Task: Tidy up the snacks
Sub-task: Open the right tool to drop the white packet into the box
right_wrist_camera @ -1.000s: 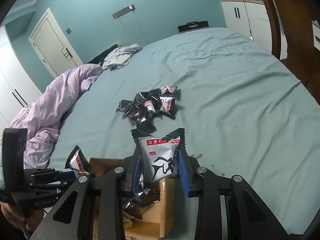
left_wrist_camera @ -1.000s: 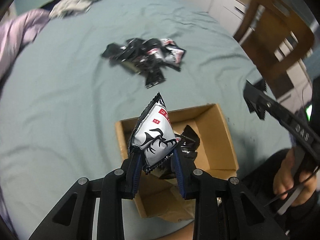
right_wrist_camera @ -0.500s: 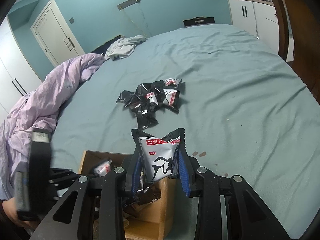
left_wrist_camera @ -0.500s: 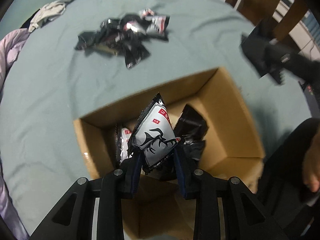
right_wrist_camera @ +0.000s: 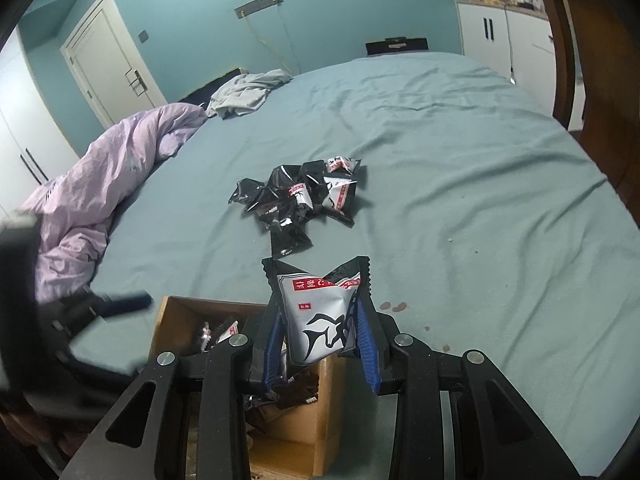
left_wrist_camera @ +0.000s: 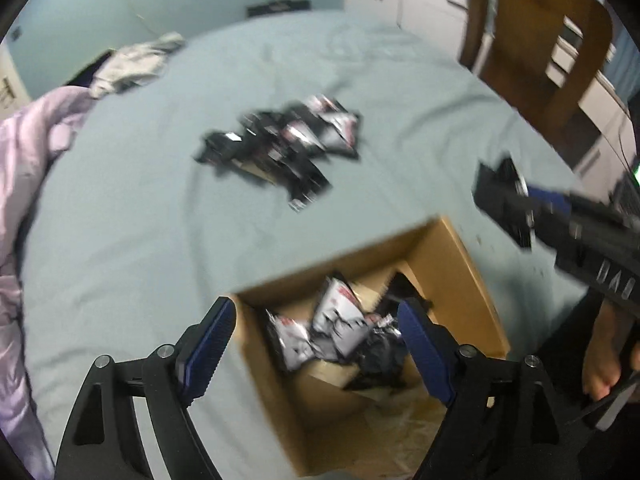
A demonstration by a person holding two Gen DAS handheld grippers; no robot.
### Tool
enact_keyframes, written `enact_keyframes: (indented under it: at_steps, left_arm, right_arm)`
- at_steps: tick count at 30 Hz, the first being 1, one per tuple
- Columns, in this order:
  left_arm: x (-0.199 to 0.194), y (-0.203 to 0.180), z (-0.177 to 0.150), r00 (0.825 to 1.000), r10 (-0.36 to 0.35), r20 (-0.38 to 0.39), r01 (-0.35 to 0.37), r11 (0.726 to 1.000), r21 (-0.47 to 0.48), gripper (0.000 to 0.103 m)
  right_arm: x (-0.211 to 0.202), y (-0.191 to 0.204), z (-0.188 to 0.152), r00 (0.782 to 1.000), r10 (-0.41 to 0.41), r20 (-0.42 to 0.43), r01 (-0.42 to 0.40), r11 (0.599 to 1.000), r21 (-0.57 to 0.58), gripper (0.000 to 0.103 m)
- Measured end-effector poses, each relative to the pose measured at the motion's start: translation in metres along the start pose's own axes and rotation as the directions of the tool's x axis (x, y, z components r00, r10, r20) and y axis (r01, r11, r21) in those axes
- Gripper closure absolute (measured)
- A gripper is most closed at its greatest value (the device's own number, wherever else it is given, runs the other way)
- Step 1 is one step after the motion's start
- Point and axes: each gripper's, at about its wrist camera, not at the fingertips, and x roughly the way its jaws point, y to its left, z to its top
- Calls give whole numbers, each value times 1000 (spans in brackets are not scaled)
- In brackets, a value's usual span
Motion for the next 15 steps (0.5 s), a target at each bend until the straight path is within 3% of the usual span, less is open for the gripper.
enact_keyframes:
  at_steps: [4,15]
  left_arm:
    - [-5,17,0,996,86,17,-85,996,-30,19]
    - [3,28,-3,992,124,-21,-125,989,-80,19]
  right_arm:
    - [1,13,-4,1000,7,-16,-8,998,-66,70]
    - [24,35,-8,984,24,-176,-56,982,-180,70]
